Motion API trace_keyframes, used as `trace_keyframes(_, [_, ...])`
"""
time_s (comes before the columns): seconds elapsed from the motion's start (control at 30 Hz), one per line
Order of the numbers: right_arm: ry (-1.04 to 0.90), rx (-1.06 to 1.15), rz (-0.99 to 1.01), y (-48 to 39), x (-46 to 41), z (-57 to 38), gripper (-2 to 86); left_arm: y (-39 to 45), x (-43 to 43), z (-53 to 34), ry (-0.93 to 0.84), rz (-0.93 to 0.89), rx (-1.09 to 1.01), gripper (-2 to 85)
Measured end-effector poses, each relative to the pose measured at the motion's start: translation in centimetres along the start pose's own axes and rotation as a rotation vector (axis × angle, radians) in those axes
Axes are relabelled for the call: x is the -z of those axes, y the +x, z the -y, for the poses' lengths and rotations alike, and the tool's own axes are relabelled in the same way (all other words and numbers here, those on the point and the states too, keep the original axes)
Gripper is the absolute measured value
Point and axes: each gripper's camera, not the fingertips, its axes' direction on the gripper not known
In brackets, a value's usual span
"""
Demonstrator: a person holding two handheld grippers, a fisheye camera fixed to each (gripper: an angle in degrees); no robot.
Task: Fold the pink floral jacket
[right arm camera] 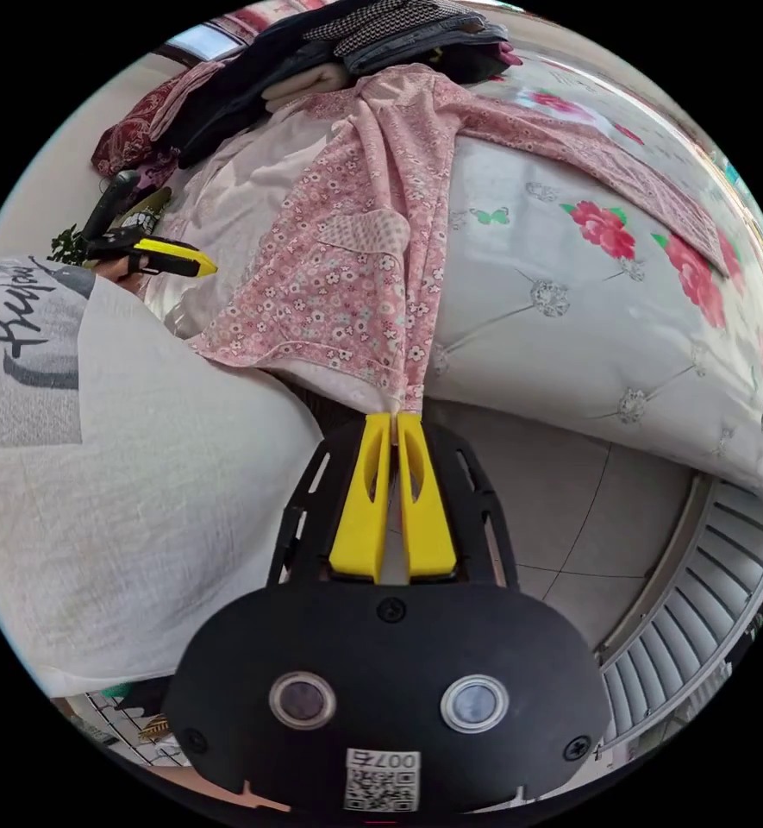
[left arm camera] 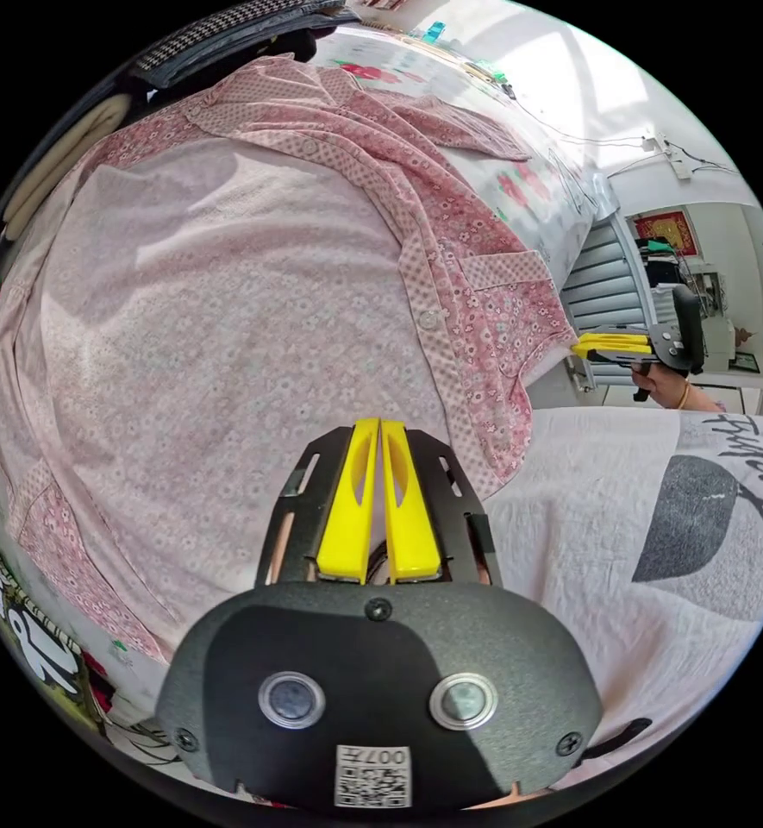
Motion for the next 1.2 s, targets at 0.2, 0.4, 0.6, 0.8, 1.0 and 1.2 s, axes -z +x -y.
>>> trace_keyframes(0.2, [0.236, -0.189, -0.052, 2.5, 6.2, 3.1, 1.4, -0.8, 1.4, -1.7, 0.052, -0.041, 0.024, -0.8])
trace_keyframes(0.4, [0.410, -0.269, -0.182, 8.1, 9.7, 12.1, 1.7, 1.5, 2.9, -1.6, 0.059, -0.030, 0.009, 2.9])
trace_keyframes(0.6, [0.369, -0.249, -0.295, 14.2, 8.9, 24.1, 1.6, 4.0, 2.5, -1.4, 0.067, -0.089, 0.188, 5.6])
trace_keyframes(0.8, [0.303, -0.058, -0.390, 16.1, 6.5, 29.8, 0.8, 5.0, 0.8, -2.0, 0.005, -0.090, 0.327, 6.1])
trace_keyframes(1.0, [0.064, -0.119, -0.741, 21.9, 6.0, 29.2, -0.2, 4.7, 1.6, -3.3, 0.011, -0.111, 0.367, 5.0])
trace_keyframes(1.2, [0.203, -0.410, -0.731, 23.3, 11.6, 28.9, 0.0, 4.9, 2.8, -5.4, 0.039, -0.138, 0.346, 5.1])
